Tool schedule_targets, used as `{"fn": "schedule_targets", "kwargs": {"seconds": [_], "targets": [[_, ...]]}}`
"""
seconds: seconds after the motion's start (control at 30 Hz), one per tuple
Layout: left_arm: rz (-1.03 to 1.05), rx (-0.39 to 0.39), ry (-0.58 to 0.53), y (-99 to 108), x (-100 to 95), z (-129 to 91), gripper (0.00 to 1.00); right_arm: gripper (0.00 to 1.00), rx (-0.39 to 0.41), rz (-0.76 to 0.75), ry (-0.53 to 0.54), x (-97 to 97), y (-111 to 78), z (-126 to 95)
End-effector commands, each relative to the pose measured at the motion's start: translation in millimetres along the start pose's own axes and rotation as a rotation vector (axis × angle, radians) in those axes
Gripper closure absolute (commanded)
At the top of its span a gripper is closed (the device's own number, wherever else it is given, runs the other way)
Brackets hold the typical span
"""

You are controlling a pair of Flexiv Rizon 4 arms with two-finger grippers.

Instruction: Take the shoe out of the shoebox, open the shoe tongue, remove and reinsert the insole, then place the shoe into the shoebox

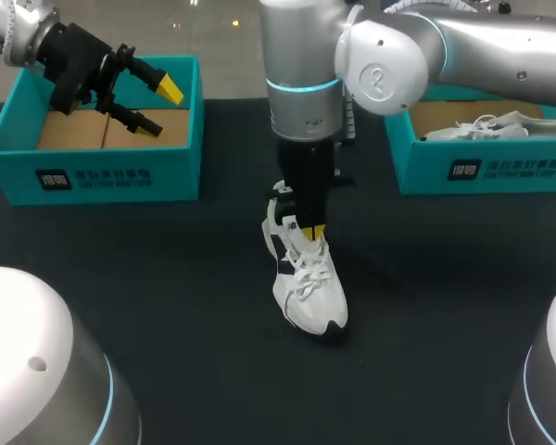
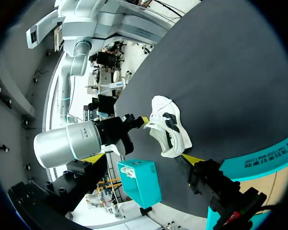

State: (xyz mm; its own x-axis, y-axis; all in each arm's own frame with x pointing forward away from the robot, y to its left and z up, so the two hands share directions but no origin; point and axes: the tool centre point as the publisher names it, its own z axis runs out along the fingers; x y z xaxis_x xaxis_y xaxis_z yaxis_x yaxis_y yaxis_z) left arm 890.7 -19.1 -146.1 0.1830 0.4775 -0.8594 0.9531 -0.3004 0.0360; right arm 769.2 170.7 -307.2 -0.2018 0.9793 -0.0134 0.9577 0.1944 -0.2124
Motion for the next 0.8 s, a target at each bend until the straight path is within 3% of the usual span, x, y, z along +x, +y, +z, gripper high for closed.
{"fn": "schedule_targets", "kwargs": {"seconds": [0.03, 0.4, 0.63, 0.8], "targets": [[0.000, 0.001, 0.003, 0, 0.0, 0, 0.00, 1.00, -0.003, -0.006, -0.008, 0.1, 13.2, 5], [0.000, 0.001, 0.003, 0, 0.0, 0, 0.00, 1.00, -0.020, -0.014, -0.033, -6.2, 34.2, 15], [0.000, 0.001, 0.003, 0, 0.0, 0, 0.00, 1.00, -0.078, -0.031, -0.033, 1.8, 25.2, -10], [0.000, 0.001, 0.003, 0, 0.0, 0, 0.00, 1.00, -0.084, -0.051, -0.017, 5.5, 35.5, -1]]}}
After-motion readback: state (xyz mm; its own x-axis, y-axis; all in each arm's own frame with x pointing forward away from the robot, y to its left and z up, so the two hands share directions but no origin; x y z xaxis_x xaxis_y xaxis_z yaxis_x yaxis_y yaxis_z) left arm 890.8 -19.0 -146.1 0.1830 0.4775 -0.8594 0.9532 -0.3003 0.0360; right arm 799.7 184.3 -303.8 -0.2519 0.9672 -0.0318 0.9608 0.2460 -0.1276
